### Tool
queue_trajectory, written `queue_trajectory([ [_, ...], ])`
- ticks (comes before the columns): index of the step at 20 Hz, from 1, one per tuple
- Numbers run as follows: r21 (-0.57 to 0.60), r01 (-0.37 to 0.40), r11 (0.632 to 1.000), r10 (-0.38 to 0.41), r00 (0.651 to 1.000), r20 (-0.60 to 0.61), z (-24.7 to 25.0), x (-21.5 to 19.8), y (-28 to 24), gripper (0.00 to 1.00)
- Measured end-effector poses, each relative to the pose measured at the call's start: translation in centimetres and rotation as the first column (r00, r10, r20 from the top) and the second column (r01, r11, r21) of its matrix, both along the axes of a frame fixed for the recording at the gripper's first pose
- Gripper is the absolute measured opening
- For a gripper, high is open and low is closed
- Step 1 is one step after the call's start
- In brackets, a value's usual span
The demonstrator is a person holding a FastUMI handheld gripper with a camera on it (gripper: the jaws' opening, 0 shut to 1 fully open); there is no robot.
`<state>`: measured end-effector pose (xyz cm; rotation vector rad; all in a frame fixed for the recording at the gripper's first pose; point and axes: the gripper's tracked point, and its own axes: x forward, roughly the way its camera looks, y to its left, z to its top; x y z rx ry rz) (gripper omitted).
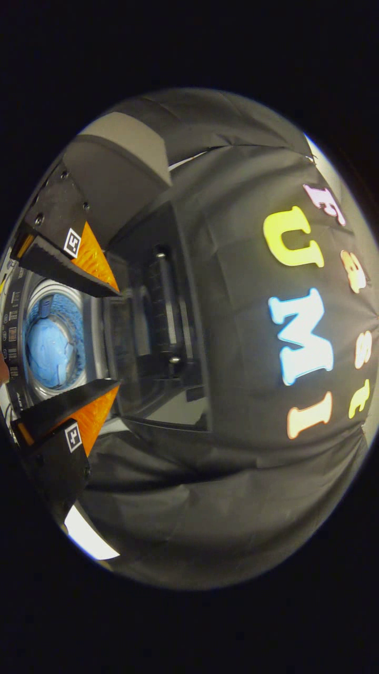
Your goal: Put the clothes into the washing machine and then close the washing machine lid.
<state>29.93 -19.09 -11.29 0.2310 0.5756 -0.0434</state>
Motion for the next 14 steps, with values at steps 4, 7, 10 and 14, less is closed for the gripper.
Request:
queue_trajectory([
  [4, -0.024, -0.005, 1.000, 0.007, 0.994, 0.106, 4.7, 3.6, -0.9, 0.97],
  [7, -0.031, -0.002, 1.000, 0.007, 0.987, 0.163, 7.2, 6.2, -0.6, 0.97],
  [10, -0.042, -0.012, 0.999, 0.019, 0.987, 0.160, 6.8, 8.5, 0.4, 0.97],
  [14, -0.029, -0.013, 1.000, 0.016, 0.993, 0.116, 4.9, 11.4, 2.0, 0.97],
])
